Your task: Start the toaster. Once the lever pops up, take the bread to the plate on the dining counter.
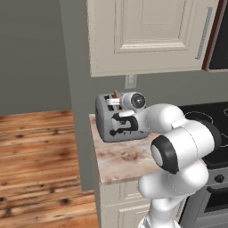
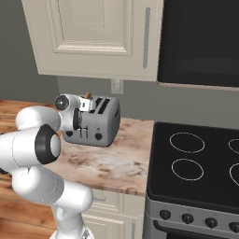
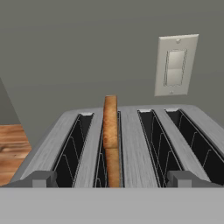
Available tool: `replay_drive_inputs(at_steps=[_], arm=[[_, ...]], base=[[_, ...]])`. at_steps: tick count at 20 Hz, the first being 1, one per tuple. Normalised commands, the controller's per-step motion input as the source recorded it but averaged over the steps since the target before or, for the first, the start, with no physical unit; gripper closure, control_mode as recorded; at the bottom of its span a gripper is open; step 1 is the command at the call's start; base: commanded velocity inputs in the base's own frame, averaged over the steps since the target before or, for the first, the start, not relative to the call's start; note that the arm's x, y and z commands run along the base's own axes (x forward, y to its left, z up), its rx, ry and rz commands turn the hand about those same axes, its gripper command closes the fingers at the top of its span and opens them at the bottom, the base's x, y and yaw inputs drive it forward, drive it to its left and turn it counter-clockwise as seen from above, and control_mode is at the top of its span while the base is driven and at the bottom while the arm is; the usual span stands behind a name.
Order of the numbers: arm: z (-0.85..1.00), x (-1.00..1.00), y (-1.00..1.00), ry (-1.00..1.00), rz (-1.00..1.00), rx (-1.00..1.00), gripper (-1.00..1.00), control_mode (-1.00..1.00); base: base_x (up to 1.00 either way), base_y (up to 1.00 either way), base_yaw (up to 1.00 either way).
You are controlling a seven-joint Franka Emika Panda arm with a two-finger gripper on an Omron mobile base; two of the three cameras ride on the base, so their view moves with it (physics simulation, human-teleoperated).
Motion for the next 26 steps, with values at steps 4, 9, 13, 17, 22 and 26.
replay_drive_inputs(at_steps=[4,9,13,17,22,26], arm=[[0.00,0.00,0.00,0.00,0.00,0.00,-1.00,-1.00],[0.00,0.00,0.00,0.00,0.00,0.00,-1.00,-1.00],[0.00,0.00,0.00,0.00,0.00,0.00,-1.00,-1.00],[0.00,0.00,0.00,0.00,0.00,0.00,-1.00,-1.00],[0.00,0.00,0.00,0.00,0.00,0.00,-1.00,-1.00],[0.00,0.00,0.00,0.00,0.00,0.00,-1.00,-1.00]], base=[[0.00,0.00,0.00],[0.00,0.00,0.00],[0.00,0.00,0.00],[0.00,0.00,0.00],[0.00,0.00,0.00],[0.00,0.00,0.00]])
